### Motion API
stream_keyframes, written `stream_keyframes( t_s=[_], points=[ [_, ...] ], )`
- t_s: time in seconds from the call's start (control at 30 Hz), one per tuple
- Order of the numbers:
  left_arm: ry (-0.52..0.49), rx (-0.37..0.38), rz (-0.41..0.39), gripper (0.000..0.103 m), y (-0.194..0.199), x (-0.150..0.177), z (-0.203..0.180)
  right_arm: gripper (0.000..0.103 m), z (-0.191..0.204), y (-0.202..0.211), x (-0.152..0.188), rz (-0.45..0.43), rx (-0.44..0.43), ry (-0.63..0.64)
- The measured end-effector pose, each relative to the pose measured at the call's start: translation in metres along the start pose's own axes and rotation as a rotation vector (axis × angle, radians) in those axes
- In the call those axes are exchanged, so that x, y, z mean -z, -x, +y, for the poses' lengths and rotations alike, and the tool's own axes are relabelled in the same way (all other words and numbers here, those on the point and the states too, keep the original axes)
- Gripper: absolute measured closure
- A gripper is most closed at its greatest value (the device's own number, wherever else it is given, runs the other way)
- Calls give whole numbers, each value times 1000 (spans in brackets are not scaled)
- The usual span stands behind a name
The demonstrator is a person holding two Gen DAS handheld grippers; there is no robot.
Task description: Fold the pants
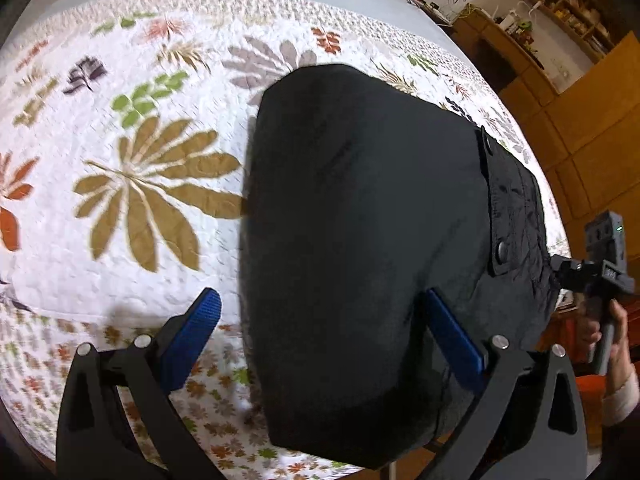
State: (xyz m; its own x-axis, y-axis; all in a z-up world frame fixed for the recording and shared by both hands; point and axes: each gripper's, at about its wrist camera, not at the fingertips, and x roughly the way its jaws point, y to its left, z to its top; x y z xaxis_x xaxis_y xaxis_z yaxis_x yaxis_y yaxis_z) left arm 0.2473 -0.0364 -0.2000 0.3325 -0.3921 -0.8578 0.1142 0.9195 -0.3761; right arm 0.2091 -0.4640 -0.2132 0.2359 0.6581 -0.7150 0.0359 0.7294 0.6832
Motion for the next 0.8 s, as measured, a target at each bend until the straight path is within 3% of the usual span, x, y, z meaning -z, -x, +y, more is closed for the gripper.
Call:
stream_keyframes(
  t_s=[0.13,0.37,0.53,0.67,0.8],
  points=[
    [53,82,78,2,-17,-5,3,16,-6,-8,1,35,-47,-37],
    [42,84,114,2,-29,-12,2,8,-9,-32,-2,101,-103,-55],
    [76,137,128,2,-32,-15,9,6,8,-42,0,111,-104,20],
    [142,188,113,2,-29,-16,12,18,25,-44,4,99,-31,124],
    [147,223,113,2,-29,-14,19,30,26,-38,4,82,-47,131]
  ],
)
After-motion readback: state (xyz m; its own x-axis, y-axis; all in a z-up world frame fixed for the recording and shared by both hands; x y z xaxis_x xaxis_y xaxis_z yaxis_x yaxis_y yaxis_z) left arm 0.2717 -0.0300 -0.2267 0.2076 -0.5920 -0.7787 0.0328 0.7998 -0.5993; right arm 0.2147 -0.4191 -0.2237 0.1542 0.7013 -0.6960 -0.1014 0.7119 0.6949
